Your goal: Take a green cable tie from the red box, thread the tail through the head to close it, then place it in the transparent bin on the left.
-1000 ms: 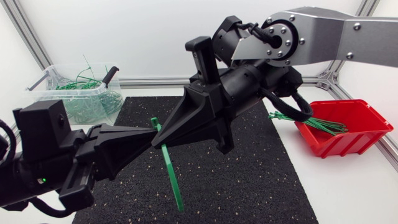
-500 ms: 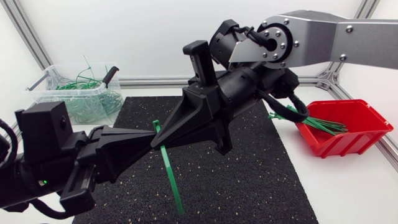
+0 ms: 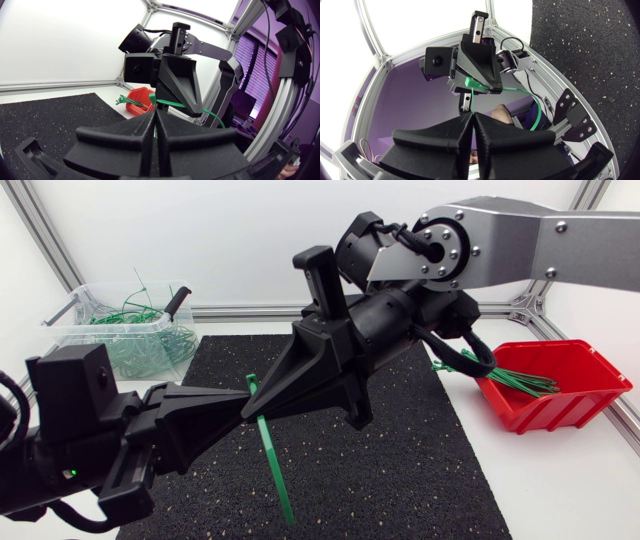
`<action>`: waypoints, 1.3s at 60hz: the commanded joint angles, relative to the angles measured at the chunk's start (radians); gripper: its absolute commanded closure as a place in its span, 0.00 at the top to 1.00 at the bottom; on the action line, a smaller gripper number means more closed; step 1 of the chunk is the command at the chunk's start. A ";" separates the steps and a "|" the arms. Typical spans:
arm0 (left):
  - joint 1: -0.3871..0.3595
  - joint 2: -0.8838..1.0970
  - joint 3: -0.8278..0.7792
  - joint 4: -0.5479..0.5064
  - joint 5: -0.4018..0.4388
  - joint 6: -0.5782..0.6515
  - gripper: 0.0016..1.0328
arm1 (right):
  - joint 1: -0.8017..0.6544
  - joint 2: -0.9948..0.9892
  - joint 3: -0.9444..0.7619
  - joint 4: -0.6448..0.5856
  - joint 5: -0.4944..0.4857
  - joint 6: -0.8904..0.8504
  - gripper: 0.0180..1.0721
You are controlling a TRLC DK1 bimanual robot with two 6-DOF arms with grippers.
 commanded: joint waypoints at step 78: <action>-0.017 -0.014 0.003 -0.017 -0.020 0.013 0.03 | -0.008 0.009 -0.004 0.004 -0.010 -0.023 0.10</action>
